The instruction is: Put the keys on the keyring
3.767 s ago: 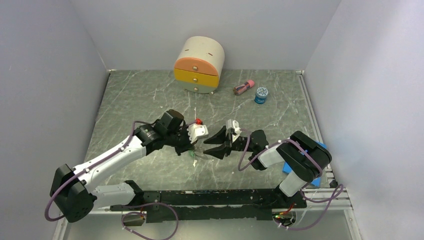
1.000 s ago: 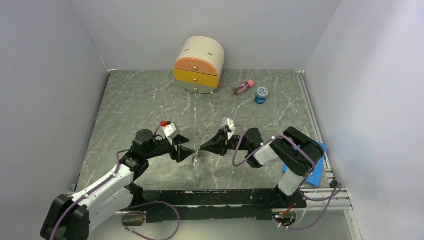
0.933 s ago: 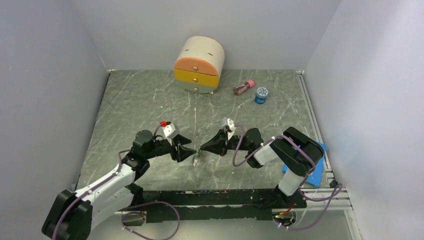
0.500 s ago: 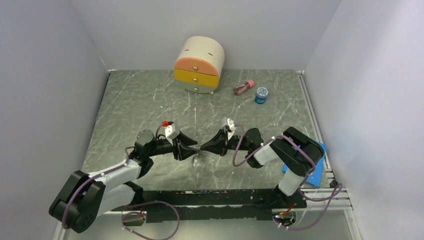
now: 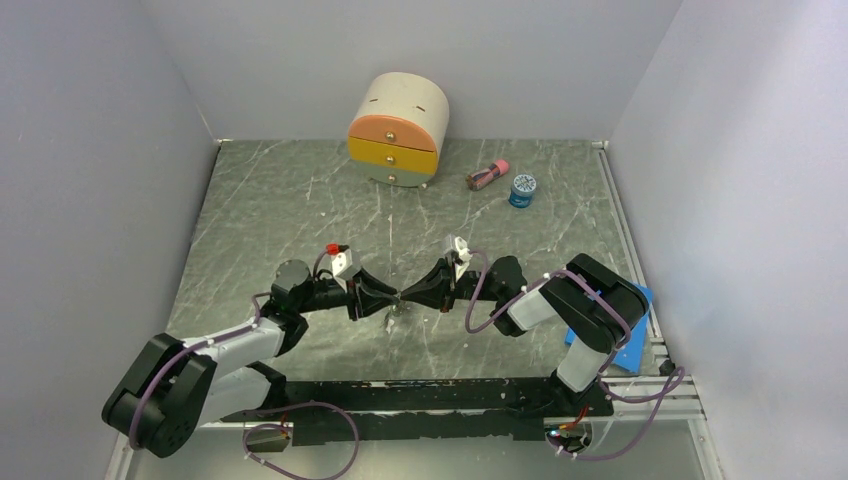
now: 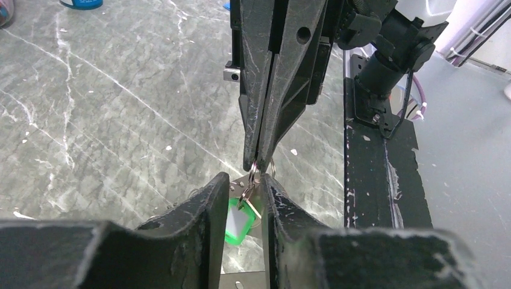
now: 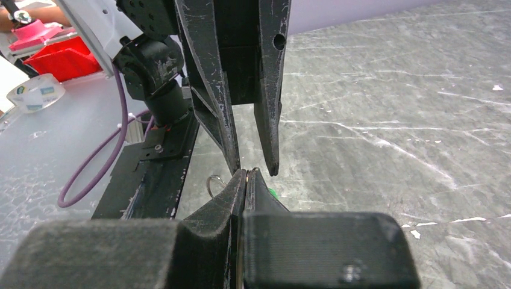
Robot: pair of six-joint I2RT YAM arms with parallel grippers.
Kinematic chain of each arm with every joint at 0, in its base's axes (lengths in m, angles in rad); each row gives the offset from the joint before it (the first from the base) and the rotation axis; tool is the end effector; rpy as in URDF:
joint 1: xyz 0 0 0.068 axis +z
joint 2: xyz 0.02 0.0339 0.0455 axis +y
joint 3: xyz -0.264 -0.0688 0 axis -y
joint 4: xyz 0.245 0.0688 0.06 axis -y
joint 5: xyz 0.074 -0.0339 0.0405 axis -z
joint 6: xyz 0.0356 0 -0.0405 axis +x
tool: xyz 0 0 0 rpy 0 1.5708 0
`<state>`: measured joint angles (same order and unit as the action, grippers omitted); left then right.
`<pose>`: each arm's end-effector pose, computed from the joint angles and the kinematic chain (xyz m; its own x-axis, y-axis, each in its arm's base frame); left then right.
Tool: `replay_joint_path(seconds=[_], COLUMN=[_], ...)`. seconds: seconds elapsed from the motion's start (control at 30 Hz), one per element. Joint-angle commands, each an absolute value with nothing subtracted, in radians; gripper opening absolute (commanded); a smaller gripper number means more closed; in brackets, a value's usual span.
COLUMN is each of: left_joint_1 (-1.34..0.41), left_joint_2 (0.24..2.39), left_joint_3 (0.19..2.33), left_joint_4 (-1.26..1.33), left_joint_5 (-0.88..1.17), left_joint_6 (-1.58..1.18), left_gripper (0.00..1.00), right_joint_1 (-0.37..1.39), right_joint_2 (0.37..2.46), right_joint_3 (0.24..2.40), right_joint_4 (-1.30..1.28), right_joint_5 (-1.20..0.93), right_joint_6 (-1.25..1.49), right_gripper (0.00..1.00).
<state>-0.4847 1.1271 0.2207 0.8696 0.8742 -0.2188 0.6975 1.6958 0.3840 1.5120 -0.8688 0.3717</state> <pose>0.1658 -0.1182 0.1925 -0.2439 -0.0290 -0.9694 0.9468 0.2093 -0.2445 0.1885 0.1934 0.1733 -0.2169 0.1242 -0.9683 -0.9762 -0.0331 0.2145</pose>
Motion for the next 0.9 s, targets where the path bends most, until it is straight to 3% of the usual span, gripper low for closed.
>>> replay_joint_path(seconds=[0.0,0.6,0.87], left_joint_1=[-0.482,-0.482,-0.483], left_joint_2=[1.139,1.211,1.214], left_joint_3=[0.228,0.252,0.259], left_joint_4=[0.868,0.963,0.952], left_joint_5=[0.923,0.944,0.935], left_joint_6=[-0.178,-0.227,-0.220], left_gripper=[0.30,0.36,0.33], right_joint_1=[0.699,0.699,0.699], right_joint_2=[1.678,1.684,1.694], right_joint_3=[0.394,0.395,0.404], right_joint_4=[1.713,1.713,1.713], right_joint_5=[-0.874,-0.877,-0.887], right_joint_6=[0.385,0.387,0.395], right_gripper=[0.00,0.00,0.00])
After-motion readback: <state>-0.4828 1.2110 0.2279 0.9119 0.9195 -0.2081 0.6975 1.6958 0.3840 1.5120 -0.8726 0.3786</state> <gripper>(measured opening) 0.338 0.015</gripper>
